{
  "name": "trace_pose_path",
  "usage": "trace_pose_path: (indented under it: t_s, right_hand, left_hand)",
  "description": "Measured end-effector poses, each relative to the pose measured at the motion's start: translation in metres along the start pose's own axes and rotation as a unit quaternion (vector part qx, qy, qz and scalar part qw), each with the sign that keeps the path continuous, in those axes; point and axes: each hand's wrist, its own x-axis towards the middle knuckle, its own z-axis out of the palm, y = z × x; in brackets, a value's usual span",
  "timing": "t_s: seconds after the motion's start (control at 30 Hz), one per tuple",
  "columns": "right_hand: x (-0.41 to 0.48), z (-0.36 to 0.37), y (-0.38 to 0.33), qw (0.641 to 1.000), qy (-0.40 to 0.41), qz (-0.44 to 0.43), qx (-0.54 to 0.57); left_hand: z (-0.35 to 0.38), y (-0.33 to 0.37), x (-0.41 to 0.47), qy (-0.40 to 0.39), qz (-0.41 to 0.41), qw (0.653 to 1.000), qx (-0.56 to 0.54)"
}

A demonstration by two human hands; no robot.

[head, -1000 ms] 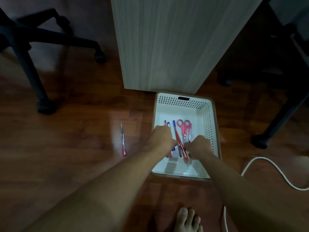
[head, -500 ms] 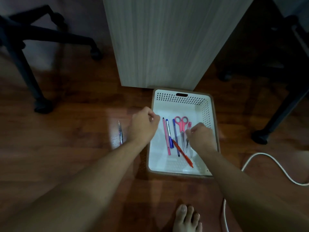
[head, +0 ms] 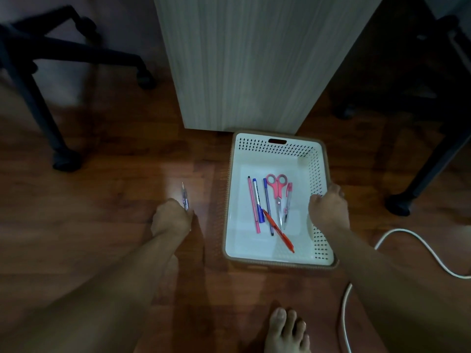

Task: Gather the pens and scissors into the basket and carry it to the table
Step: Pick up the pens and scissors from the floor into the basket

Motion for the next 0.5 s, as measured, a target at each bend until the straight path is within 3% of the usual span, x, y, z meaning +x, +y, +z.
trace_pose_path:
  t_s: [0.13, 0.23, 0.33, 0.4, 0.5]
  right_hand:
    - [0.000, -0.001, -0.002, 1.000, -0.002, 0.011, 0.008]
    - [0.001, -0.003, -0.004, 1.000, -0.014, 0.019, 0.014]
    - [0.000, -0.004, -0.004, 1.000, -0.016, 0.023, 0.014]
    - [-0.002, -0.005, -0.005, 1.000, -0.015, 0.021, 0.017]
    - [-0.004, -0.005, -0.012, 0.999, -0.024, 0.024, 0.027]
  left_hand:
    - [-0.010, 0.017, -0.002, -0.003, 0.003, 0.995, -0.101]
    - [-0.024, 0.048, -0.014, 0.029, 0.091, 0.963, -0.253]
    - [-0.039, 0.085, -0.027, 0.009, 0.183, 0.922, -0.341]
    - [-0.045, 0.106, -0.035, -0.006, 0.235, 0.903, -0.361]
    - [-0.045, 0.124, -0.049, -0.042, 0.274, 0.917, -0.285]
